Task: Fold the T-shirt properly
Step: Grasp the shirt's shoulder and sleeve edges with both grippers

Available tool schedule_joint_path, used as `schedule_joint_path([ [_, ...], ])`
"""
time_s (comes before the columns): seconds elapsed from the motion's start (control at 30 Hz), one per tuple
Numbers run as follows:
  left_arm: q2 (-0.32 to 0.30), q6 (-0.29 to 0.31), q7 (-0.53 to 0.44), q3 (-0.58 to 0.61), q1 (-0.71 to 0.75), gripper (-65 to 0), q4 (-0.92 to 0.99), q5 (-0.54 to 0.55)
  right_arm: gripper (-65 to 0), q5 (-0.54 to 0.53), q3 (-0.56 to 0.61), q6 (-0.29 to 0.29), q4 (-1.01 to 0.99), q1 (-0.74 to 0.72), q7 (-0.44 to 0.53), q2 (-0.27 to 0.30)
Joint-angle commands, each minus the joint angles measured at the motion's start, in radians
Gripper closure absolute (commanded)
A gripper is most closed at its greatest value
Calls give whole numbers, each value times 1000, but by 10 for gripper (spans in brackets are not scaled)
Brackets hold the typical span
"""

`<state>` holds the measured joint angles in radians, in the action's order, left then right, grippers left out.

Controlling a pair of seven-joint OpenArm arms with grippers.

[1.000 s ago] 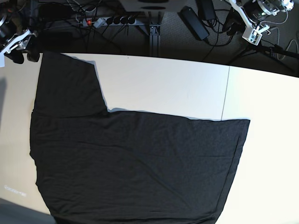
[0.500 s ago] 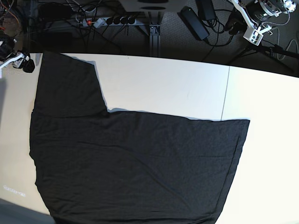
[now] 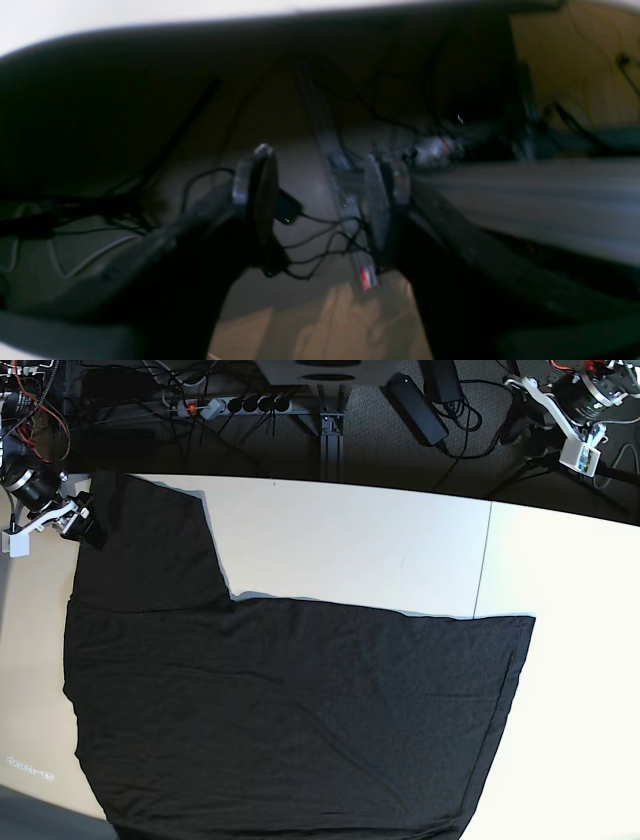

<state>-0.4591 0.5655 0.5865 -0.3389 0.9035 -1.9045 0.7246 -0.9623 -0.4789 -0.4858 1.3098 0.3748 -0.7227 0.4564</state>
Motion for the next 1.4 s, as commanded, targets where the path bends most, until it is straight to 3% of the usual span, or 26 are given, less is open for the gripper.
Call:
schedule_joint_path([
  [0.0,-10,5,-3,-33,-8,-319,-14,39,-360,53,15,-43,-7,13,-89,-14],
  [0.37,-138,22,24,-80,-226,-320,6,98,-360,53,15,-45,-6,13,-98,-103],
  [0.53,-196,22,40,-53,-404,-320,150,142,-360,65,15,-45,-7,13,-97,-110],
  [0.67,-220,23,42,40,-573,-331,325,155,-360,84,15,-45,-6,14,-97,-110],
  [0.87,-217,25,50,217,-866,-331,685,162,-360,95,15,-45,-6,13,-97,-110],
  [1.03,-203,128,122,329,-1054,-331,915,275,-360,110,15,-45,-7,14,-98,-110],
  [1.2,-143,133,194,432,-1186,-332,1067,317,-360,109,15,-45,-6,13,-101,-109],
  [1.37,-96,133,208,453,-1221,-332,1128,295,-360,109,15,-45,-6,14,-128,-110],
])
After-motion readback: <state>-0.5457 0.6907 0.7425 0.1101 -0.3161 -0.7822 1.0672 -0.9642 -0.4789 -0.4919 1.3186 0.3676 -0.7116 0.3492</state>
